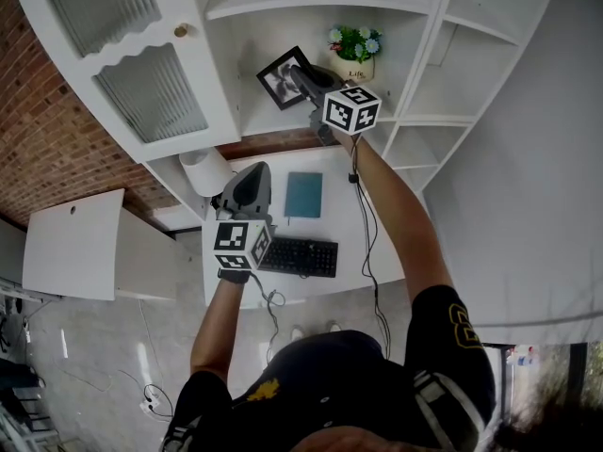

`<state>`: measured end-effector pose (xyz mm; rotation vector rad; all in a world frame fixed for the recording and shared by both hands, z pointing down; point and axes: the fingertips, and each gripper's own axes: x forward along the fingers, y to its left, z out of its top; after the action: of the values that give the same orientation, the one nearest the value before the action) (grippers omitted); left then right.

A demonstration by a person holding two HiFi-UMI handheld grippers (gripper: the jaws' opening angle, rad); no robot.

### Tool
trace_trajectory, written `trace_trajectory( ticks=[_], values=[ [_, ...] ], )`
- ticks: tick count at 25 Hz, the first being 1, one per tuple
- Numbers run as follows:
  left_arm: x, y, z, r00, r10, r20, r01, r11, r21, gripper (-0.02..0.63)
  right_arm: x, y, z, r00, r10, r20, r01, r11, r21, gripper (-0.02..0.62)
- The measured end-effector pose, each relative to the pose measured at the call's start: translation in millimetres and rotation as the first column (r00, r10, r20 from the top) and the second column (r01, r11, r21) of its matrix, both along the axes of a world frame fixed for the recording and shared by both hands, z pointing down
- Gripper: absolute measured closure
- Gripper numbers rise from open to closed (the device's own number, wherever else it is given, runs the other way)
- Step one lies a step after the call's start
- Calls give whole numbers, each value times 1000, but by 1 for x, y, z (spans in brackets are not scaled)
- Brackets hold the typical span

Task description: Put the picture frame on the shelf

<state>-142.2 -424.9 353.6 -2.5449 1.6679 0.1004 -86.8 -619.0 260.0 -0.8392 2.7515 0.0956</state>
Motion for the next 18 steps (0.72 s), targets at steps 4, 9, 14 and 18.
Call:
trace_trajectory(
  ticks=[4, 9, 14, 18],
  values=[
    [4, 2, 6, 1000, 9, -8, -9, 1000, -12, 588, 4, 0, 6, 1000, 8, -27, -8, 1000, -7, 571],
    [7, 1, 1, 1000, 17, -5, -17, 1000, -4, 588, 7, -5, 4, 999, 5, -49, -6, 1000, -22, 571],
    [6, 3, 2, 1000, 12, -6, -12, 1000, -5, 588, 14, -7, 7, 997, 10, -80, -12, 1000, -16, 564],
    [6, 5, 1, 1000, 12, -9, -12, 1000, -1, 588, 16, -8, 10, 992, 19, -123, -20, 1000, -3, 563]
  ],
)
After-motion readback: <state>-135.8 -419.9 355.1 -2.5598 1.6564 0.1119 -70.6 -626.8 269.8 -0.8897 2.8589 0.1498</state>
